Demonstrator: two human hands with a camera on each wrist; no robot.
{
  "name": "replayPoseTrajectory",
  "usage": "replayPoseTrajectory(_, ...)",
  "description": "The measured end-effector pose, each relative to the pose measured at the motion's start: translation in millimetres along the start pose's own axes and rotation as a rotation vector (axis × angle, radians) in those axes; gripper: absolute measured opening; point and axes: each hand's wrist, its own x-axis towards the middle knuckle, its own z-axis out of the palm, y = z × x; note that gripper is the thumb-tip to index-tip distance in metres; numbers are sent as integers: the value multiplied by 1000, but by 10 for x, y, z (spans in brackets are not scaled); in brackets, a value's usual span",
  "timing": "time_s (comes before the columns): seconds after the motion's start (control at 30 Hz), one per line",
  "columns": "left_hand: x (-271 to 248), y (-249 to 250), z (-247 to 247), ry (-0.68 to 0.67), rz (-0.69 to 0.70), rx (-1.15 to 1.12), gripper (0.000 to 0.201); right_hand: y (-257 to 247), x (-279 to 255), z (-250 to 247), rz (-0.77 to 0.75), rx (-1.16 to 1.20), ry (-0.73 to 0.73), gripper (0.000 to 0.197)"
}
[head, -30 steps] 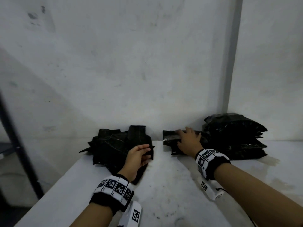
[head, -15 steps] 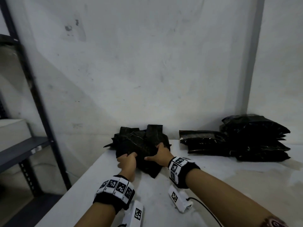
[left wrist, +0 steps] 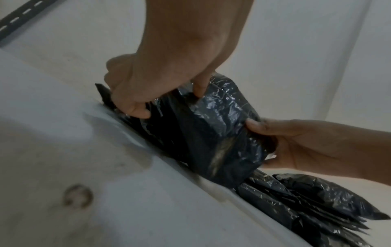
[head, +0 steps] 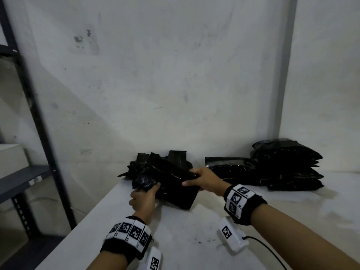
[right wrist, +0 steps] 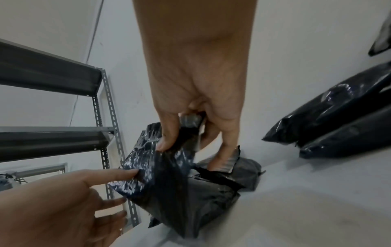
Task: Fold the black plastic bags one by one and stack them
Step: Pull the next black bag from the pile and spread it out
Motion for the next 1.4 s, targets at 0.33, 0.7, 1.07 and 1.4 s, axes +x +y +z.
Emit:
replayPoseTrajectory(0.33, -753, 626, 147, -59, 529, 24, 67, -637, -538, -694, -213, 144, 298, 25)
replayPoseTrajectory(0.7, -2103, 564, 732, -1105, 397, 188, 83, -843, -1412, -1170, -151, 226, 480, 11)
replayPoseTrajectory(1.07, -2223, 403, 885, -1168, -32, -64, 38, -261, -2238, -1857, -39, 79, 778, 32)
replayPoseTrajectory(1.4, -2042, 74, 968, -1163, -339, -86, 37, 407, -2467, -1855, 415, 202, 138, 36)
